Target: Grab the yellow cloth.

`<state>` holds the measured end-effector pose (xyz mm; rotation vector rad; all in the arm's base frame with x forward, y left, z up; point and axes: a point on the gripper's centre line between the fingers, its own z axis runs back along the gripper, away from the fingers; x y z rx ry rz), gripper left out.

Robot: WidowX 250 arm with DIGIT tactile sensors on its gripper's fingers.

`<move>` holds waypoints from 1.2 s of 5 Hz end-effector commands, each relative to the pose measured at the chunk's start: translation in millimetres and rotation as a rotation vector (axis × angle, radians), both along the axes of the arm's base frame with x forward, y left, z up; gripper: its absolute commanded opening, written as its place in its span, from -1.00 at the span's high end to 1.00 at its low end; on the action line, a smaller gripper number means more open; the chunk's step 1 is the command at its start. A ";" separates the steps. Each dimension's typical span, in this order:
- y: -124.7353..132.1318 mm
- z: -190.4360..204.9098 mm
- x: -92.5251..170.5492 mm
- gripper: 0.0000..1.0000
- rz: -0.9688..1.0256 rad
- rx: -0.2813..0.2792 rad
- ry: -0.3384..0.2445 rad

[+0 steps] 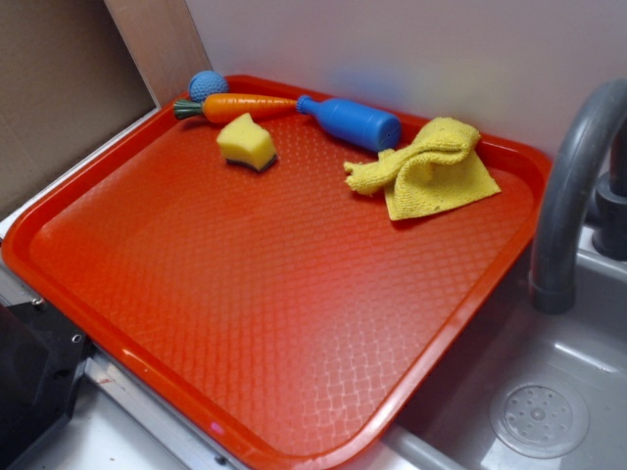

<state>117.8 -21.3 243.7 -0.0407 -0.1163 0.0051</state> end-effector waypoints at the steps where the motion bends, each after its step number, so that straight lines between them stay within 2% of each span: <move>1: 0.0 0.0 0.0 -1.00 0.000 0.000 0.000; 2: -35.9 -21.4 49.9 -1.00 -0.150 0.061 -0.075; 3: -51.8 -24.7 96.8 -1.00 -0.298 0.106 -0.261; 4: -57.2 -58.4 144.1 -1.00 -0.413 0.022 -0.300; 6: -57.2 -58.4 144.1 -1.00 -0.413 0.022 -0.300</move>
